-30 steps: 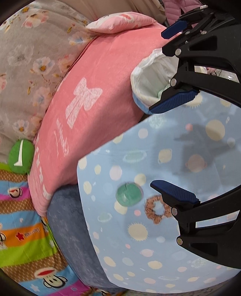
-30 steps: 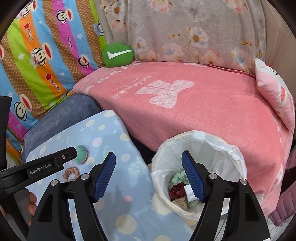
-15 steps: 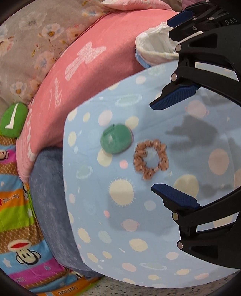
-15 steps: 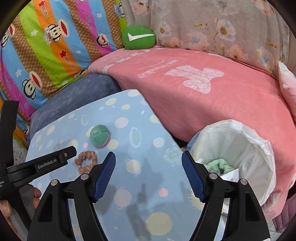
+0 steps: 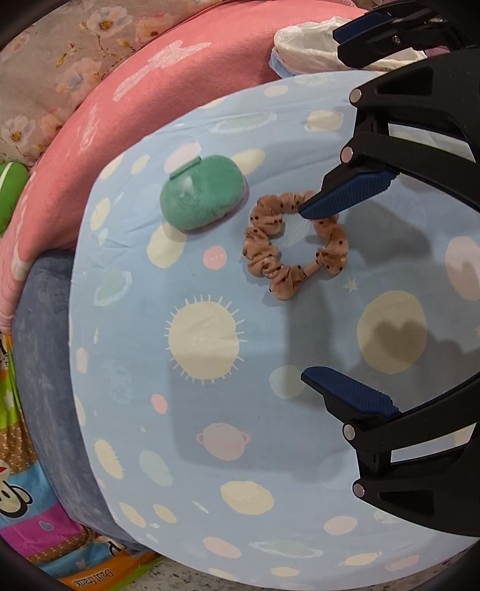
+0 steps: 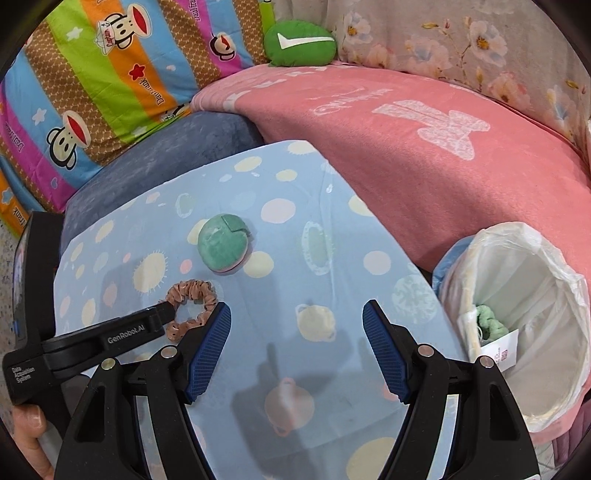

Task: Collect trash
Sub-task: 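Grasp the beige scrunchie with the left gripper while the right grasps the green pouch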

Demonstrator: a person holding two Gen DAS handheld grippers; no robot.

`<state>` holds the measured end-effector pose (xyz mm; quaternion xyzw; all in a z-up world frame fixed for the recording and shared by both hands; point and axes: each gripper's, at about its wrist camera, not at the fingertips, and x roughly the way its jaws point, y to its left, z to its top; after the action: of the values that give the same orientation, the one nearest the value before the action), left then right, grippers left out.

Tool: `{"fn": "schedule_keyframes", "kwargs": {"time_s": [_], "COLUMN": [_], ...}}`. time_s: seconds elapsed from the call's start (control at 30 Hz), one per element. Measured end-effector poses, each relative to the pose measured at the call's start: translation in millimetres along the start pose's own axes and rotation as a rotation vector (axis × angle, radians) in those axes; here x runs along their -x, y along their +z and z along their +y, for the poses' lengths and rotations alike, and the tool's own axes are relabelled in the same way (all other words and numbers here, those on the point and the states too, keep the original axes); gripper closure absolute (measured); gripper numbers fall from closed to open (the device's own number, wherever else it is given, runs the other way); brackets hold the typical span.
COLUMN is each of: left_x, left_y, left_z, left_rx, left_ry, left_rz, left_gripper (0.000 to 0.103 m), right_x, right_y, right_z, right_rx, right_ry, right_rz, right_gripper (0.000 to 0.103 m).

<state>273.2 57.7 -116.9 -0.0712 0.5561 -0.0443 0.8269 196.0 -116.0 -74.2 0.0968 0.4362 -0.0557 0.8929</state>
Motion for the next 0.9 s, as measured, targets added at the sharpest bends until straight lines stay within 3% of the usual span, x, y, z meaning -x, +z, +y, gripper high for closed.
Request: {"fn": "schedule_keyframes", "kwargs": {"time_s": [0.2, 0.3, 0.37, 0.4, 0.53, 0.9], "left_x": [-18.2, -18.4, -18.8, -19.3, -17.5, -0.1], "left_y": [1.3, 1.7, 3.5, 4.7, 11.7, 53.5], "left_z": [2.8, -0.4, -2.6, -2.5, 7.6, 43.9], "left_rx": [-0.012, -0.036, -0.054, -0.059, -0.031, 0.013], "left_ry": [-0.011, 0.010, 0.016, 0.014, -0.020, 0.012], "left_rz": [0.036, 0.015, 0.009, 0.011, 0.014, -0.063], "left_gripper": [0.044, 0.055, 0.075, 0.091, 0.096, 0.096], "right_x": [-16.9, -24.9, -30.1, -32.8, -45.3, -99.7], "right_y": [4.4, 6.8, 8.1, 9.2, 15.8, 47.4], "right_z": [10.0, 15.6, 19.4, 21.6, 29.4, 52.4], "right_rx": [0.003, 0.009, 0.012, 0.015, 0.027, -0.009], "right_ry": [0.011, 0.017, 0.021, 0.022, 0.039, 0.106], "right_rz": [0.019, 0.028, 0.034, 0.036, 0.048, 0.092], "right_gripper": [0.032, 0.032, 0.032, 0.032, 0.032, 0.039]}}
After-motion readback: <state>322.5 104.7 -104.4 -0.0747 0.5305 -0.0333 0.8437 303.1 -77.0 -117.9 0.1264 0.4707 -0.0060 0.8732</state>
